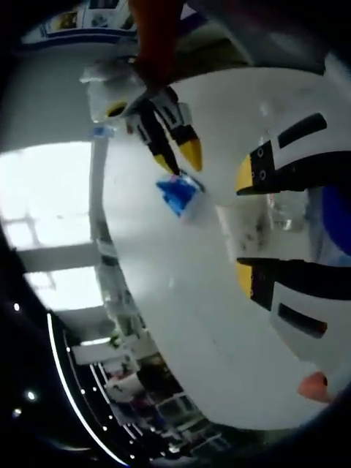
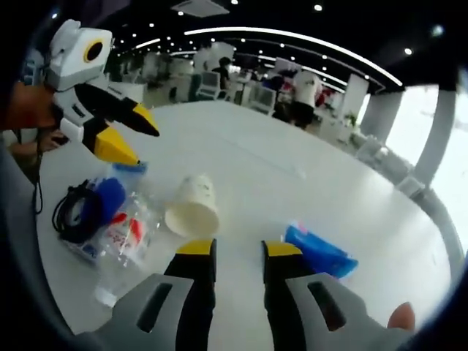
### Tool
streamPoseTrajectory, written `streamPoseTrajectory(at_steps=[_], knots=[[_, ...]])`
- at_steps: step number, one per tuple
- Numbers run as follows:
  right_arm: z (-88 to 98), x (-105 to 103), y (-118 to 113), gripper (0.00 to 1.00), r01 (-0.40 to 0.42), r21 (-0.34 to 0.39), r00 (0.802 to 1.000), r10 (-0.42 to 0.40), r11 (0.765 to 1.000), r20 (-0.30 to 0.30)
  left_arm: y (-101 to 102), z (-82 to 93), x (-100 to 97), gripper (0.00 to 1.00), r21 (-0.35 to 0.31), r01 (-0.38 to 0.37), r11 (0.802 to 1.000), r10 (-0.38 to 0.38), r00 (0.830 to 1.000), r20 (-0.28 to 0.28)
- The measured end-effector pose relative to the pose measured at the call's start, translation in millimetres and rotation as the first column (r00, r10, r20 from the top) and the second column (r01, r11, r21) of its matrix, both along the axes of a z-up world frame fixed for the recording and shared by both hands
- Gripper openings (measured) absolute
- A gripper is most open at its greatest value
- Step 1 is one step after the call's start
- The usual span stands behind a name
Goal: Arrange the tabletop items into an orderly group along one side of the table until the central work area is clear of visible clutter.
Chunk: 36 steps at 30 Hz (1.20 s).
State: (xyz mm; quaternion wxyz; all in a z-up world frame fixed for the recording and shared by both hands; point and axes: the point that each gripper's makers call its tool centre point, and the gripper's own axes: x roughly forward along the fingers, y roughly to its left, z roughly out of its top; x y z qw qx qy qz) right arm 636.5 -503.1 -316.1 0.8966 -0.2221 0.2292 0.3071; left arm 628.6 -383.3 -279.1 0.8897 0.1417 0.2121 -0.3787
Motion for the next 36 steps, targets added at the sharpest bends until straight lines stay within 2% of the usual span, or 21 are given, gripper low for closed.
streamPoseTrajectory(at_steps=[7, 19, 24, 30, 36], knots=[[-16.1, 10.0, 17.6, 0.24, -0.048, -0.013, 0.999, 0.048, 0.999, -0.023, 3.2, -11.7, 15.8, 0.31, 0.021, 0.004, 1.0, -0.004, 1.0, -0.014], [-53.5, 27.1, 37.0, 0.24, -0.073, 0.005, 0.993, 0.074, 0.997, -0.092, -1.0, -18.6, 22.4, 0.31, 0.003, 0.016, 1.0, -0.016, 0.999, -0.028], [-62.2, 27.4, 45.5, 0.22, -0.073, 0.052, 0.988, 0.08, 0.996, -0.13, 0.4, -21.9, 25.4, 0.31, 0.005, 0.018, 1.0, -0.018, 0.999, -0.033], [-66.6, 27.2, 49.4, 0.2, -0.066, 0.086, 0.986, 0.078, 0.994, -0.147, 1.1, -24.3, 27.6, 0.31, 0.002, 0.016, 1.0, -0.015, 0.999, -0.039], [-69.4, 27.2, 51.8, 0.14, -0.069, 0.109, 0.984, 0.085, 0.992, -0.155, -0.3, -26.6, 27.3, 0.3, -0.002, 0.016, 1.0, -0.017, 0.999, -0.044]])
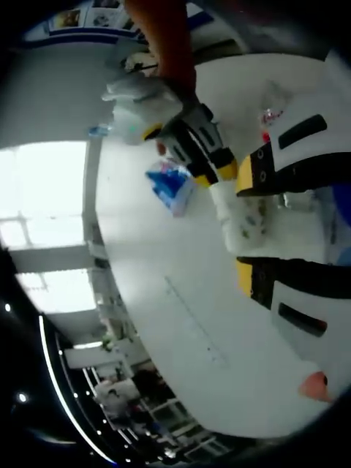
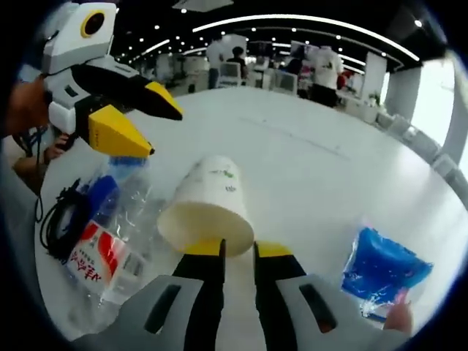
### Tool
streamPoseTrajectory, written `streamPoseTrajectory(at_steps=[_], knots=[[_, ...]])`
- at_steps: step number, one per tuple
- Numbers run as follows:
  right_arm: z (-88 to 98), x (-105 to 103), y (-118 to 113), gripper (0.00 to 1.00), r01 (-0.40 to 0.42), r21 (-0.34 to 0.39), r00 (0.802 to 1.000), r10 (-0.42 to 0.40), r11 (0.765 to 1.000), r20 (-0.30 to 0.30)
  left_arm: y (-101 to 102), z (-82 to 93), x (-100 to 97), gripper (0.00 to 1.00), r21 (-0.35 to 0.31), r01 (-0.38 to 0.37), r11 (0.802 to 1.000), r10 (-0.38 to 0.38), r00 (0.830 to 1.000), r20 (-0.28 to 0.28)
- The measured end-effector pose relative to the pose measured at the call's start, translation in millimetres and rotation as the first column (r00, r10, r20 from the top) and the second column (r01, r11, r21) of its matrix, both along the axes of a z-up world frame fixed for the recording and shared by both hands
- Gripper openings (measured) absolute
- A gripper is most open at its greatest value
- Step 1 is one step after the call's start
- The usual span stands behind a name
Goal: Arrange the tabletop items into an orderly group along one side of the table until the central work area is clear of visible clutter.
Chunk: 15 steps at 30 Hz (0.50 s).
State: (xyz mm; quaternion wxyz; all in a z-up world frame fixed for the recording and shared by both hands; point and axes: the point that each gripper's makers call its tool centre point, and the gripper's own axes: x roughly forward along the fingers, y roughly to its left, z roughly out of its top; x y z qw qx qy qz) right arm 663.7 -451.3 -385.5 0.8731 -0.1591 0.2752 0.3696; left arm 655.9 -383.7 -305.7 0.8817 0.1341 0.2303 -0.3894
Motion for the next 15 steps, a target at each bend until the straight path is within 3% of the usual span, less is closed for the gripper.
streamPoseTrajectory(at_steps=[15], knots=[[13.7, -1.9, -0.5, 0.04, 0.006, 0.072, 1.0, -0.004, 0.997, -0.02, 3.0, -3.0, -2.6, 0.36, 0.003, 0.01, 1.0, -0.01, 1.0, -0.001]])
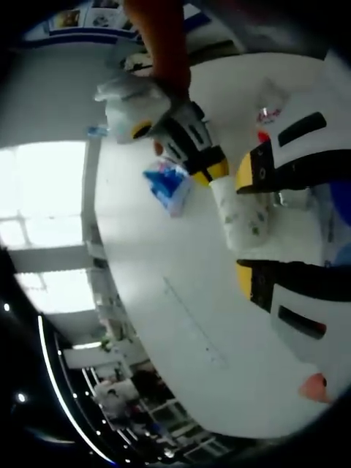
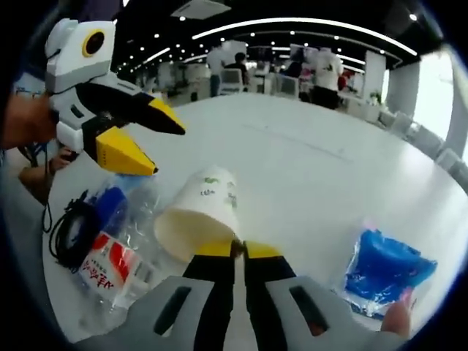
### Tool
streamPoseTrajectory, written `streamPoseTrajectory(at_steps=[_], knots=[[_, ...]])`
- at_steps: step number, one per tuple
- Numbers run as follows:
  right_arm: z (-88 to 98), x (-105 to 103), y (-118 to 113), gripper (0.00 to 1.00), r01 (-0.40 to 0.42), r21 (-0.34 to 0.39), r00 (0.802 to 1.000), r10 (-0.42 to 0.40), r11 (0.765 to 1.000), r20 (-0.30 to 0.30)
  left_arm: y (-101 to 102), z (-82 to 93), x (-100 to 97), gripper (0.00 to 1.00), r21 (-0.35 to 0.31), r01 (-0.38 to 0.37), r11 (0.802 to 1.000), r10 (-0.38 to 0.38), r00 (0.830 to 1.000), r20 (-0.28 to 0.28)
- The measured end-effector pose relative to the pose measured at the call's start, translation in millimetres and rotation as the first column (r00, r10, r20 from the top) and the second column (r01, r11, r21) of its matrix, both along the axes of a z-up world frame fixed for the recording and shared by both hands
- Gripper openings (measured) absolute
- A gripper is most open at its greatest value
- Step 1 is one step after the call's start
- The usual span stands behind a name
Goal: Arrange the tabletop items into an orderly group along one side of the table until the central work area is clear of visible clutter.
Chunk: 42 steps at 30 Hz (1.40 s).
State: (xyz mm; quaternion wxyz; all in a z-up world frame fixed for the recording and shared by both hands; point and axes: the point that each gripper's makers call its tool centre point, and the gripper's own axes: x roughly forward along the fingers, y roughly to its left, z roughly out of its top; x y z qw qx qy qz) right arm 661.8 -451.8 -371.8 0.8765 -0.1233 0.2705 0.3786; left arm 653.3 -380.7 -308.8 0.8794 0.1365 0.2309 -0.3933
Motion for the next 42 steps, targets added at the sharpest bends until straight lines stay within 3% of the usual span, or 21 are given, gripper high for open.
streamPoseTrajectory(at_steps=[3, 9, 17, 25, 27, 32, 36, 39, 42], knots=[[3.7, -0.2, -2.6, 0.02, 0.002, -0.002, 1.0, -0.002, 1.0, -0.004, -3.4, 1.8, -4.6, 0.44, -0.007, 0.045, 0.999, -0.045, 0.999, 0.017], [11.7, -1.4, -5.4, 0.02, 0.008, -0.003, 1.0, -0.008, 1.0, -0.017, -11.8, 7.6, -14.4, 0.5, 0.045, 0.156, 0.987, -0.159, 0.983, 0.087], [32.9, -4.6, -13.0, 0.02, 0.038, 0.008, 0.997, -0.037, 0.999, -0.066, -21.3, 15.1, -24.7, 0.56, 0.151, 0.263, 0.953, -0.29, 0.936, 0.201], [62.6, -16.4, -24.4, 0.02, 0.073, 0.015, 0.985, -0.069, 0.997, -0.159, -23.9, 25.3, -33.3, 0.64, 0.207, 0.295, 0.933, -0.346, 0.893, 0.289], [72.7, -22.6, -26.0, 0.02, 0.088, 0.043, 0.975, -0.077, 0.995, -0.21, -23.2, 29.4, -35.4, 0.64, 0.233, 0.302, 0.925, -0.365, 0.875, 0.317], [92.7, -43.7, -27.2, 0.02, 0.096, 0.076, 0.94, -0.065, 0.993, -0.335, -28.1, 45.8, -45.4, 0.65, 0.306, 0.324, 0.895, -0.431, 0.801, 0.414], [108.9, -52.8, -26.9, 0.02, 0.09, 0.082, 0.929, -0.055, 0.993, -0.365, -36.5, 57.1, -55.9, 0.66, 0.375, 0.343, 0.861, -0.495, 0.733, 0.467], [119.3, -58.8, -26.6, 0.02, 0.089, 0.073, 0.922, -0.054, 0.993, -0.384, -43.6, 64.3, -61.6, 0.65, 0.4, 0.348, 0.848, -0.519, 0.701, 0.49], [125.7, -65.5, -26.3, 0.02, 0.085, 0.067, 0.913, -0.051, 0.994, -0.404, -51.2, 76.8, -66.5, 0.64, 0.434, 0.35, 0.83, -0.549, 0.649, 0.527]])
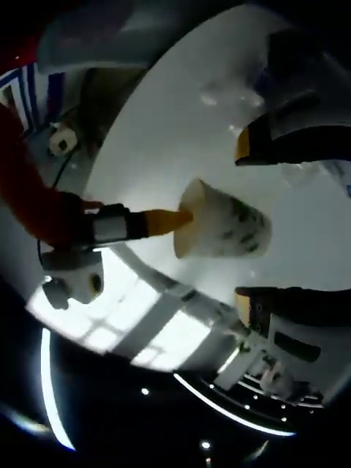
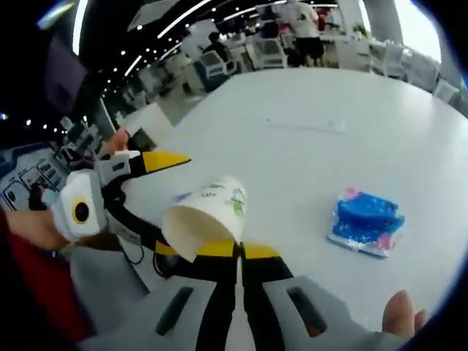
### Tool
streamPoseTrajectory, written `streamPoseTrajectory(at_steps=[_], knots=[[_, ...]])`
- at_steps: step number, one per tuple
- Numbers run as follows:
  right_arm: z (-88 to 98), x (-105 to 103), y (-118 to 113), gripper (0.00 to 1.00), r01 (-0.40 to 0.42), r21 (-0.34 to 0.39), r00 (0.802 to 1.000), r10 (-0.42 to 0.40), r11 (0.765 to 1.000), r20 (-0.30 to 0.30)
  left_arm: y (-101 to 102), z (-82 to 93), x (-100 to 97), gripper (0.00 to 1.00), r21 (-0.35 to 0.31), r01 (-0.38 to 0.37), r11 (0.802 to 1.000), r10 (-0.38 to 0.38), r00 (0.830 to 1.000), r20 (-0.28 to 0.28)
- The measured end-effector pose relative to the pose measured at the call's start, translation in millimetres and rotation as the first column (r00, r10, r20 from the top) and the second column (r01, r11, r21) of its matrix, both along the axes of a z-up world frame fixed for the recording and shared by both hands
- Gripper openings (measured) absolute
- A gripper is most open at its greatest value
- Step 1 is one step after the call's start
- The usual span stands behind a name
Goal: Arrange the tabletop items into an orderly group along one side of the table until the central work area is clear of visible clutter.
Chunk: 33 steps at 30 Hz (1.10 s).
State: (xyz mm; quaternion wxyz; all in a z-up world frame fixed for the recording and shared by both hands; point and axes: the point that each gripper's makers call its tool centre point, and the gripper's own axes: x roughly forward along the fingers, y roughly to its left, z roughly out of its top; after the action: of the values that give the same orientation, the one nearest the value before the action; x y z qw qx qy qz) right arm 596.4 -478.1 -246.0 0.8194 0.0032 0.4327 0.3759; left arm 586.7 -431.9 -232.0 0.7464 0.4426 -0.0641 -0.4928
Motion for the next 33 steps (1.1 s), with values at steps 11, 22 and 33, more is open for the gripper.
streamPoseTrajectory(at_steps=[11, 22, 33], knots=[[20.4, -23.7, 5.3, 0.02, -0.047, 0.003, 0.999, 0.047, 0.999, -0.025, -12.6, 14.7, -12.9, 0.62, 0.032, 0.087, 0.996, -0.089, 0.993, 0.076], [26.6, -30.0, 10.3, 0.02, -0.061, -0.012, 0.998, 0.061, 0.998, -0.02, -23.8, 16.0, -21.8, 0.53, 0.058, 0.142, 0.988, -0.147, 0.985, 0.09], [30.9, -27.6, 10.3, 0.03, -0.066, -0.019, 0.998, 0.066, 0.998, 0.005, -24.2, 17.3, -18.1, 0.44, 0.0, 0.125, 0.992, -0.125, 0.991, 0.05]])
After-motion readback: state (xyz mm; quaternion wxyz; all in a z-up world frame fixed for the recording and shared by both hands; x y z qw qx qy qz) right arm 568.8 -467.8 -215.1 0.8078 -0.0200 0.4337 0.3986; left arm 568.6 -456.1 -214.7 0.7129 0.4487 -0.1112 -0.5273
